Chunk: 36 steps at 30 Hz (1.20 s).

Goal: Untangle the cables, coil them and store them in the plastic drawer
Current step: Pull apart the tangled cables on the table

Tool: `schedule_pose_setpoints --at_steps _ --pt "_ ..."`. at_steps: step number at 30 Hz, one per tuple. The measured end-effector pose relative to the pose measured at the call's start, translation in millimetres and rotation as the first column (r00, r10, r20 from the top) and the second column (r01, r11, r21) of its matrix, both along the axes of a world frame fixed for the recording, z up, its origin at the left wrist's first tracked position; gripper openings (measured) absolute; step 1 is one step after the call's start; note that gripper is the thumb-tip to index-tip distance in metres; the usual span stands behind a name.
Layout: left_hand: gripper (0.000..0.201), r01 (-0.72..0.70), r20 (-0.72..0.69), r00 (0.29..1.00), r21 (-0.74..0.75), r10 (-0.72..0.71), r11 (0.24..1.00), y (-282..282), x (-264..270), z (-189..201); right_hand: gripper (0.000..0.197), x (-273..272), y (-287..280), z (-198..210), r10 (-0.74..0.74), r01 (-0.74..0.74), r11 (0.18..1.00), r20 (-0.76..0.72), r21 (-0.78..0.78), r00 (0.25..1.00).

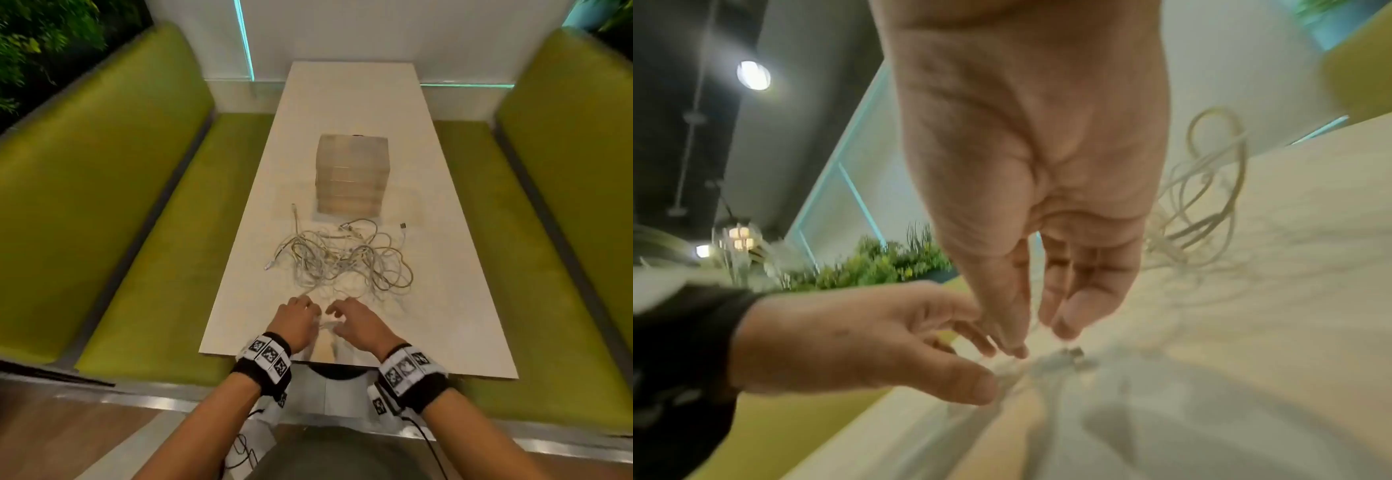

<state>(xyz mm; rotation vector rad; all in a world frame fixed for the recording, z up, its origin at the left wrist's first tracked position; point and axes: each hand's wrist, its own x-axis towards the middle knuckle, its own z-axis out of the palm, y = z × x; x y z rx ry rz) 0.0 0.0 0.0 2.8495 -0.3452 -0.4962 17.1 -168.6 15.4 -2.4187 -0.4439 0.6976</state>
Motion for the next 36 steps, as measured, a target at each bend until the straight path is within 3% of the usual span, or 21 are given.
schedule_pose_setpoints --at_steps 4,9,13,17,19,21,24,27,31,34,36 --pt "0.027 0.009 0.032 0.999 0.101 -0.012 0.995 -9 1 4 0.030 4 17 -9 -0.078 0.083 0.987 0.042 -0.138 0.996" --pt "0.033 0.063 0.060 0.996 0.088 -0.069 0.994 -6 -5 0 0.017 0 12 -5 -0.070 0.069 0.997 -0.029 -0.031 0.997" --pt "0.034 0.061 -0.010 0.998 -0.116 -0.063 0.991 -7 -14 6 0.010 -2 2 17 0.045 -0.039 0.999 -0.181 0.037 0.982" --pt "0.024 -0.019 -0.047 0.999 -0.401 0.000 0.916 5 -29 14 0.014 -4 -14 41 0.031 0.010 0.984 -0.230 0.176 0.973" --pt "0.019 -0.186 -0.110 0.983 -0.626 0.150 0.757 9 -35 18 0.022 -6 -18 46 -0.021 0.127 0.927 -0.289 0.354 0.957" --pt "0.017 -0.328 -0.197 0.935 -0.793 0.294 0.514 9 -39 24 0.043 -7 -18 44 -0.033 0.216 0.847 -0.357 0.486 0.934" --pt "0.030 -0.397 -0.296 0.856 -0.901 0.424 0.174 1 -40 36 0.058 -11 -2 27 0.017 0.114 0.875 -0.266 0.471 0.964" --pt "0.036 -0.436 -0.445 0.811 -0.893 0.380 -0.115 -5 -37 52 0.047 -19 27 8 0.085 0.018 0.872 -0.187 0.489 0.979" --pt "0.033 -0.353 -0.438 0.811 -0.895 0.387 -0.273 10 -28 74 0.003 -3 26 -2 0.093 -0.043 0.923 -0.112 0.383 0.989" --pt "0.032 -0.286 -0.463 0.748 -0.871 0.474 -0.400 39 -21 93 0.009 23 2 -6 0.061 -0.060 0.972 0.003 0.226 0.998" --pt "0.032 -0.260 -0.460 0.710 -0.875 0.533 -0.408 60 -18 99 0.006 36 -12 -3 -0.010 0.013 0.961 -0.012 0.275 1.000"
